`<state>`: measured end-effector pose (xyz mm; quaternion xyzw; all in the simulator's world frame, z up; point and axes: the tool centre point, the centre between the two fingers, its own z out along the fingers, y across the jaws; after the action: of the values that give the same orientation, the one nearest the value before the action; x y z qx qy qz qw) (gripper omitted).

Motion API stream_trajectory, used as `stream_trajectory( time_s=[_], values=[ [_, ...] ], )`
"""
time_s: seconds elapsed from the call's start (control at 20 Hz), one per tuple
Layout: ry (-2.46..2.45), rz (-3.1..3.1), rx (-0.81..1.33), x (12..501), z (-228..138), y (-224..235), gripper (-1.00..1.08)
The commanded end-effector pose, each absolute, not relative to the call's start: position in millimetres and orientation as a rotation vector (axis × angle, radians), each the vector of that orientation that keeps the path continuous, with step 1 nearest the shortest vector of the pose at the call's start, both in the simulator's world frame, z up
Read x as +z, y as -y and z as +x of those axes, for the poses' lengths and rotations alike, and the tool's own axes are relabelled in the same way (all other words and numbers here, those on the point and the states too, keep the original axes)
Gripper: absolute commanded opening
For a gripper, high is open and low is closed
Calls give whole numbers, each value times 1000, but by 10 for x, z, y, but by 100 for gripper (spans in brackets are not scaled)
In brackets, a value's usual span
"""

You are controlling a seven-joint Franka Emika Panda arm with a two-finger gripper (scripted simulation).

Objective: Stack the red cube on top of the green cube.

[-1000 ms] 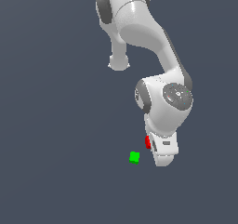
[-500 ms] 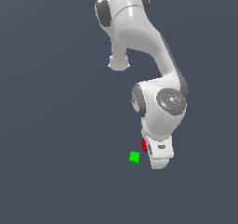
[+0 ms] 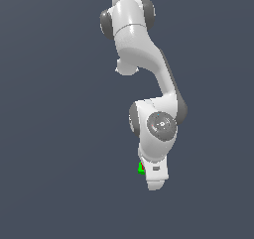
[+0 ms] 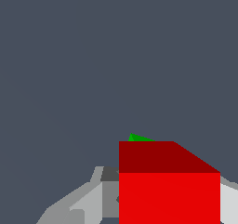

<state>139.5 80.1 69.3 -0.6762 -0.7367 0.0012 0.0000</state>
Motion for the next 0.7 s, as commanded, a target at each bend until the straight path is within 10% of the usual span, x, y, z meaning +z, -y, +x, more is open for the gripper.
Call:
stream_trajectory(
  time_s=[0.0,0.25,0.3,0.65],
  values=[
    [2316,-2124,1,648,1434,-748,-100],
    [2316,-2124,1,613,1457,-712,-100],
    [2316,-2124,1,613,1457,-712,100],
    [2316,-2124,1,613,1457,-712,100]
  ],
)
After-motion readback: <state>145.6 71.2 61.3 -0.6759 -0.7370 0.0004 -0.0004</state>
